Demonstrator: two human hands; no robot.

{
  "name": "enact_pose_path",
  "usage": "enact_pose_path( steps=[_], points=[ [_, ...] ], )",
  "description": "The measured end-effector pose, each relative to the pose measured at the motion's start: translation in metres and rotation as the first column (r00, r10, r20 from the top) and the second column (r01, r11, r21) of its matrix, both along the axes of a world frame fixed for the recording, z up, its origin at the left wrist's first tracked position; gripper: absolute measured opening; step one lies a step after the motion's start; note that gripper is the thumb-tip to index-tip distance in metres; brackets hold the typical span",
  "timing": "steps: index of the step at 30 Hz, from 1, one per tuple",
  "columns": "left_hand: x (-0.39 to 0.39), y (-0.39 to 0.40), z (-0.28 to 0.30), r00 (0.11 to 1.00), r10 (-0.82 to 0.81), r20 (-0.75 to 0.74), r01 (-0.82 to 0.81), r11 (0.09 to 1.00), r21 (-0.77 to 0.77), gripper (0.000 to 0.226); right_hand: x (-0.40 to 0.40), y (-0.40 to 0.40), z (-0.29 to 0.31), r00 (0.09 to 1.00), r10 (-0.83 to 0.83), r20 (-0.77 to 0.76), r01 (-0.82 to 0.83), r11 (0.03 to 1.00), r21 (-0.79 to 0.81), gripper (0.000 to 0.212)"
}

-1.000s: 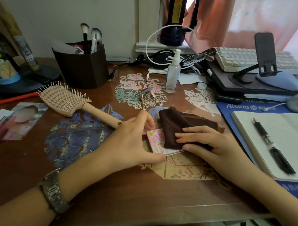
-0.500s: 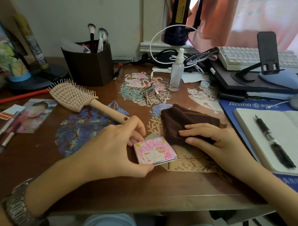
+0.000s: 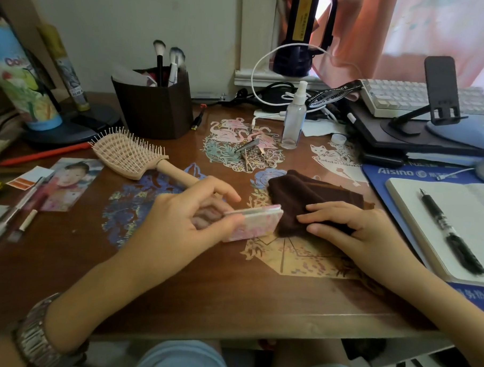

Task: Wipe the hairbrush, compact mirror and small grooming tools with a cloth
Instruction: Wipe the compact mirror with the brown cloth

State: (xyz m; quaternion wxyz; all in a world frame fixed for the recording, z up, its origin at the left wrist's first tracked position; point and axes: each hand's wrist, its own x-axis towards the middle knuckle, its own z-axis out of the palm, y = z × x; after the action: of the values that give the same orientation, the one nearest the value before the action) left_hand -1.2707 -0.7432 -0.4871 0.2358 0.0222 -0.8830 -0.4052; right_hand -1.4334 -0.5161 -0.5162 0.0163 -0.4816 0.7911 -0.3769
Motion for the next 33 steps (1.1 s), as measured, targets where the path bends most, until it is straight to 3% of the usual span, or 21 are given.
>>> enact_pose_path(
  steps=[5, 9, 14, 21, 27, 33],
  points=[
    [-0.008, 0.001, -0.001, 0.995, 0.099, 0.003, -0.099, 0.991, -0.095, 0.017, -0.001, 0.0, 0.0, 1.0, -0.005, 0.002, 0.005, 1.0, 0.003, 0.024],
    [-0.008, -0.003, -0.005, 0.987, 0.091, 0.13, -0.084, 0.995, -0.058, 0.043, -0.001, 0.0, 0.0, 1.0, -0.007, -0.003, 0.007, 1.0, 0.008, 0.024],
    [-0.01, -0.006, -0.007, 0.97, 0.092, 0.227, -0.049, 0.981, -0.188, 0.074, -0.001, 0.0, 0.0, 1.0, 0.0, 0.0, 0.0, 1.0, 0.005, 0.026],
    [-0.006, -0.002, -0.003, 0.959, 0.089, 0.268, -0.048, 0.986, -0.158, 0.071, -0.002, 0.0, -0.001, 1.0, 0.003, -0.01, -0.003, 1.0, 0.003, 0.024],
    [0.002, -0.004, 0.0, 0.882, -0.035, 0.47, -0.005, 0.996, 0.084, 0.072, -0.002, 0.0, -0.001, 1.0, 0.003, -0.004, -0.003, 1.0, 0.001, 0.024],
    [0.005, -0.003, 0.005, 0.869, 0.023, 0.495, 0.049, 0.99, -0.132, 0.073, -0.001, 0.001, 0.001, 1.0, 0.002, 0.011, -0.002, 1.0, 0.012, 0.027]
  ],
)
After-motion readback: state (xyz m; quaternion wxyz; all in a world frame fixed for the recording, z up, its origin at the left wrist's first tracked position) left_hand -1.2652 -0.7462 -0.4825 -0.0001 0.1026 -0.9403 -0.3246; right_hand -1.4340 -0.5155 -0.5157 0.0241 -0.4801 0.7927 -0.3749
